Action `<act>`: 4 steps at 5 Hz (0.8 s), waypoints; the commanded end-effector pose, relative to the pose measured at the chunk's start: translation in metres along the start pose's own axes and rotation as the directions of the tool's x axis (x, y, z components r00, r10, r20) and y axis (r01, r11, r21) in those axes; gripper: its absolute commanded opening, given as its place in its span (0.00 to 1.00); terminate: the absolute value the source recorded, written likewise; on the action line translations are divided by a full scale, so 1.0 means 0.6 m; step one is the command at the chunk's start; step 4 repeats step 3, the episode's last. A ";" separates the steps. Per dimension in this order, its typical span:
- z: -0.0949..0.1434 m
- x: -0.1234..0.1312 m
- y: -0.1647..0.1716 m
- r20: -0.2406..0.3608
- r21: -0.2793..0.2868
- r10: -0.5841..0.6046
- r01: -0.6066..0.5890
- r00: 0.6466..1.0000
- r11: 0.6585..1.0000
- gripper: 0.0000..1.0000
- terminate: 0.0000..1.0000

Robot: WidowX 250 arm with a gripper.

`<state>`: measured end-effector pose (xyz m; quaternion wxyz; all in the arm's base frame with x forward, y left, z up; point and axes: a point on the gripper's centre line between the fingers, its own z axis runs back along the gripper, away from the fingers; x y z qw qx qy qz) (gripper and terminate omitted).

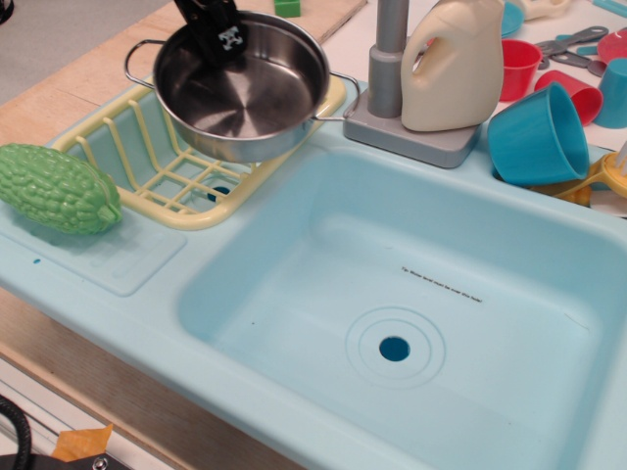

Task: Put pot or pan from sink into drying rack

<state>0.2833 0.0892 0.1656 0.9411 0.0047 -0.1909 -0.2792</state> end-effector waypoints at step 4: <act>-0.005 -0.052 0.080 0.096 0.019 0.125 -0.127 0.988 0.992 1.00 1.00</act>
